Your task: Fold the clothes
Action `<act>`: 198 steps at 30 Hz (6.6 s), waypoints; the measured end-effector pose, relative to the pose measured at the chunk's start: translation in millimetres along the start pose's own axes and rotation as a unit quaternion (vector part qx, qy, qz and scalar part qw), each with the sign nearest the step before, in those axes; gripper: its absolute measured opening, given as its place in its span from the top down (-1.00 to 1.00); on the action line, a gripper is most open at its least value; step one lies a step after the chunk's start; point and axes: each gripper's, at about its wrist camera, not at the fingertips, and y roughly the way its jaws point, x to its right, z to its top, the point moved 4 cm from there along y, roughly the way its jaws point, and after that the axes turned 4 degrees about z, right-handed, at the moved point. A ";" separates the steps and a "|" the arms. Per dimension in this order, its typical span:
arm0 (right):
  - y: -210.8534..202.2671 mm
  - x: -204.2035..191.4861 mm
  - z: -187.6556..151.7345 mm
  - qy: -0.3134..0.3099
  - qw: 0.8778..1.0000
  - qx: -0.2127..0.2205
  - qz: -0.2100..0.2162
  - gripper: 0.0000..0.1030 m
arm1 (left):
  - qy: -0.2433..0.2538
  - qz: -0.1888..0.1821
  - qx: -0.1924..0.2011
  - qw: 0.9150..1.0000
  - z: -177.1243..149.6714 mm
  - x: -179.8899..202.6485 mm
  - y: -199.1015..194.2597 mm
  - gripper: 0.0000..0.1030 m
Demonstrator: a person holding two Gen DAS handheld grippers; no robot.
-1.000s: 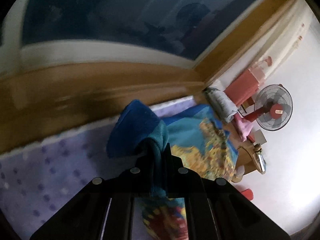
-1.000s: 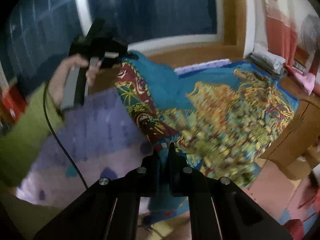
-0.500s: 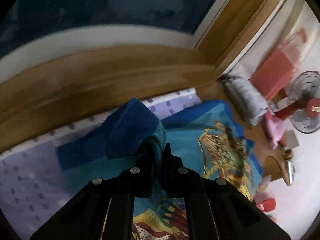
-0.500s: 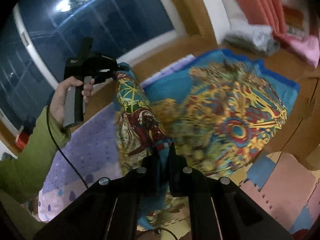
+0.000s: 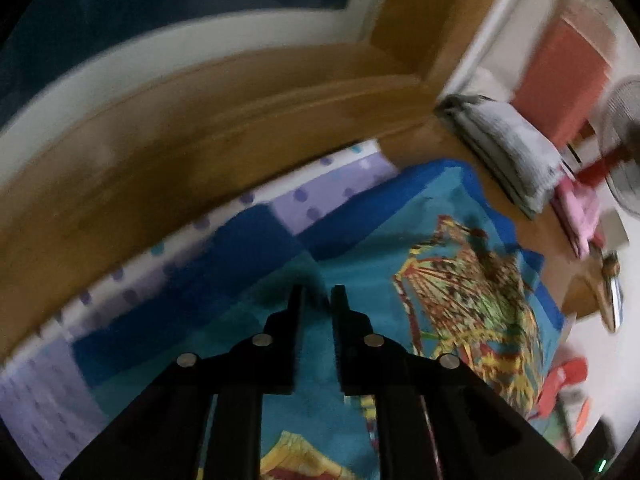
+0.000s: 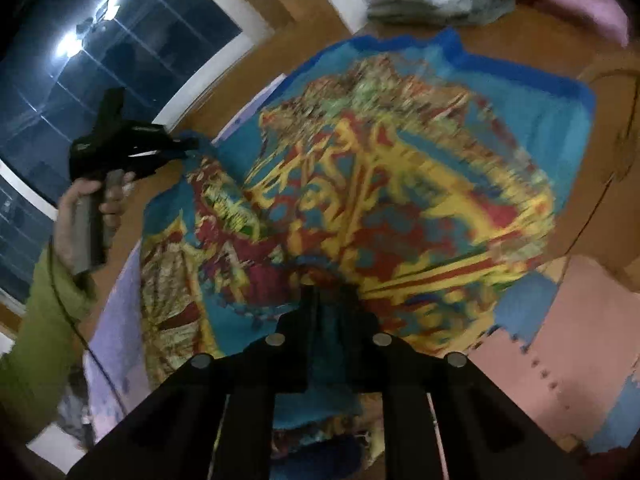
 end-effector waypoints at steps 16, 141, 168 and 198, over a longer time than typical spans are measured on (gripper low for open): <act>30.5 -82.6 -28.0 -0.151 0.987 -0.055 0.018 0.78 | 0.015 -0.052 -0.032 0.998 -13.2 11.2 53.2 0.58; 133.6 26.3 349.9 -0.382 0.896 -0.206 0.091 -0.40 | -0.164 0.206 0.193 0.945 -98.9 394.4 -8.9 0.98; 144.1 -62.2 381.3 -0.363 0.882 -0.228 0.197 0.96 | -0.364 0.179 0.310 0.860 -130.3 351.4 -110.4 0.99; 261.8 -360.4 55.0 -0.517 0.804 -0.263 0.134 0.58 | -0.508 0.167 0.173 0.827 -384.2 64.8 -121.3 0.85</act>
